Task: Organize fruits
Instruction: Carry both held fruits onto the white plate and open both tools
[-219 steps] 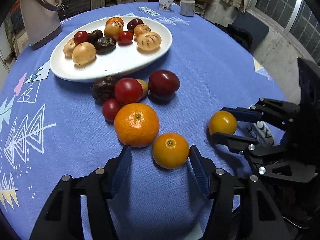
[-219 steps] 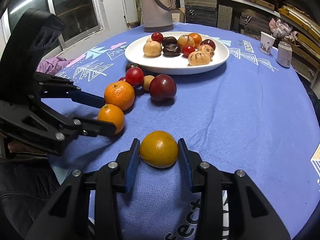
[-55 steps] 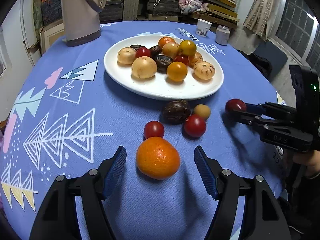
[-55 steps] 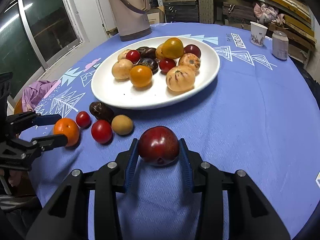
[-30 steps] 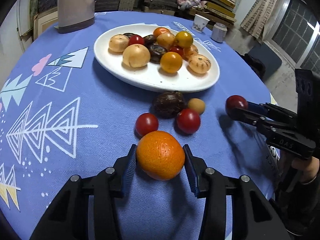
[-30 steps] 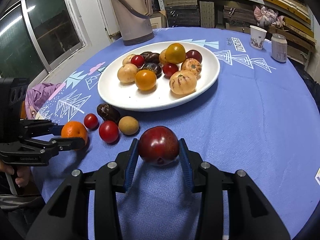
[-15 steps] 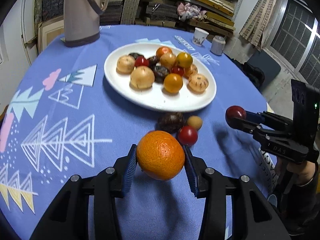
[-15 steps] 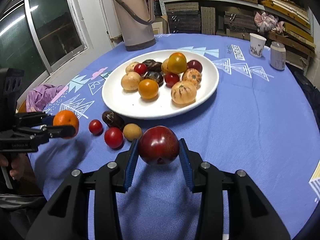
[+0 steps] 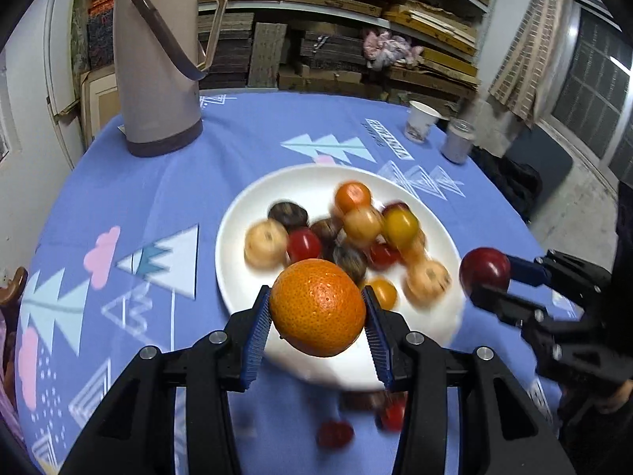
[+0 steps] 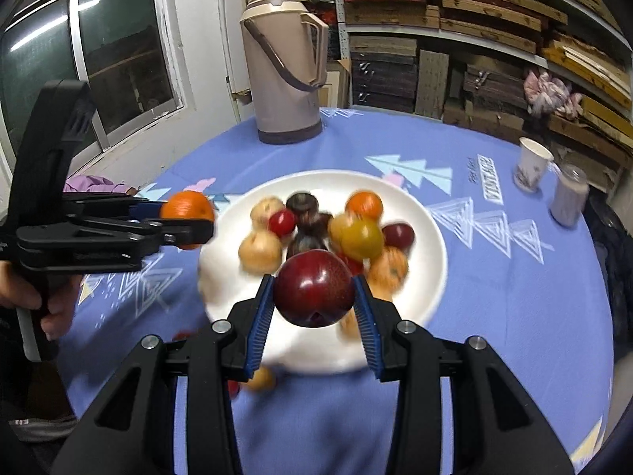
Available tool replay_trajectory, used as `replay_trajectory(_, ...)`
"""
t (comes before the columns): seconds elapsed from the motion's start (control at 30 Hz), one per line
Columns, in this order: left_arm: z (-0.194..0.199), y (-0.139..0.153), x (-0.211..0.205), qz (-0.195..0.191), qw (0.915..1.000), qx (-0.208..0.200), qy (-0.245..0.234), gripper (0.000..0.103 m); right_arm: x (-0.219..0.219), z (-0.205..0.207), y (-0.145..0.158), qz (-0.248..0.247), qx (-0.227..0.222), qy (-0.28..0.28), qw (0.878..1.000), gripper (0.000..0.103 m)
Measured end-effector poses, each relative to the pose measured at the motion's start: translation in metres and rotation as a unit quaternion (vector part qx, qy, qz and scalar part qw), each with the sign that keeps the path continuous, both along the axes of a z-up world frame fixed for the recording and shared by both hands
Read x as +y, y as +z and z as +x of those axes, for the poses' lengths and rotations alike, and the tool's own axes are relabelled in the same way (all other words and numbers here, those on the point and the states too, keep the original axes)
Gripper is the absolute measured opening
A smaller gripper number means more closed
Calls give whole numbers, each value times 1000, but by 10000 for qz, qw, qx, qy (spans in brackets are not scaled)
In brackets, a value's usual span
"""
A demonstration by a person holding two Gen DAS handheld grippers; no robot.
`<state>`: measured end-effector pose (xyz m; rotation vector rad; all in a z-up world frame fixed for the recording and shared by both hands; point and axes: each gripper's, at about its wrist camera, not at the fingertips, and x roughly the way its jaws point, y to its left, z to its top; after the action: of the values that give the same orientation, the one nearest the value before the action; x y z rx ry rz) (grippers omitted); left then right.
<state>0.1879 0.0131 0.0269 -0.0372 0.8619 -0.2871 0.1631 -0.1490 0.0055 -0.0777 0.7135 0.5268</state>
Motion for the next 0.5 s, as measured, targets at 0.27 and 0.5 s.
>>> replay_trajectory(0.27,53,-19,-2,-110,9992,368,118,46,43,57,-23,-339,280,222,9988,39)
replay_trajectory(0.5,67,-28,2,-168,9986,463,173,46,45,74,-32,-225,319,177,9991,43)
